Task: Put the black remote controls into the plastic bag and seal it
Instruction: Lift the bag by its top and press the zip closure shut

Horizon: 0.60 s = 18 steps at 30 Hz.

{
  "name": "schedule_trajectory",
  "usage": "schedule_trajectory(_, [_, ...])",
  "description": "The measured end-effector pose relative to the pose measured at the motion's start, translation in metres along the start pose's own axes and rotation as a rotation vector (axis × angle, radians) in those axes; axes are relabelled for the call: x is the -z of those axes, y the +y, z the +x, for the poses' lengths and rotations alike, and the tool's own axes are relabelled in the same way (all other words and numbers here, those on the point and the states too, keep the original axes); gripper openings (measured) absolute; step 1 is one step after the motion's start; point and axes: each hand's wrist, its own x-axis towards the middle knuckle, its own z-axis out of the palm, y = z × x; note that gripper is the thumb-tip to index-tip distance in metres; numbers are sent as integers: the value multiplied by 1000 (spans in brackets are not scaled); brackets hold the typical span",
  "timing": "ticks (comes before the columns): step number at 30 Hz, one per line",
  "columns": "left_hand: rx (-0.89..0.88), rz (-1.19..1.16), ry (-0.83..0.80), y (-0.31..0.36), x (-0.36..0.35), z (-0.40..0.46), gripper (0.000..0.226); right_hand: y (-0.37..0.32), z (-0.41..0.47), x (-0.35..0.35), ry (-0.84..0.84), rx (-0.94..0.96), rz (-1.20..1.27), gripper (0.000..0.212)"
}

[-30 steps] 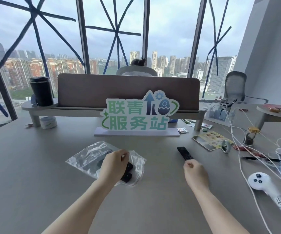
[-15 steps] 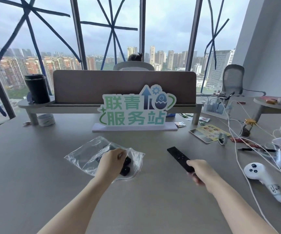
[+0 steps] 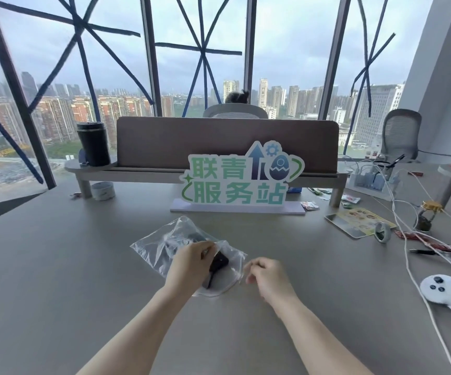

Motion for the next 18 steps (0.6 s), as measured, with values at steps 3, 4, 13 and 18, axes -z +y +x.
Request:
schedule_trajectory(3, [-8,42,-44,-4,4,-6,23,8,10,3,27,29,-180,27])
schedule_trajectory(4, [-16,67,-57,-4,5,-7,25,8,16,0,-17,39,-194,39])
schedule_trajectory(13, [41,468,-403,-27,27,-20,52,-12,38,-16,129,161,-268,23])
schedule_trajectory(18, [276,156,-237,-12,64,-3,41,-49,22,18,58,93,139,26])
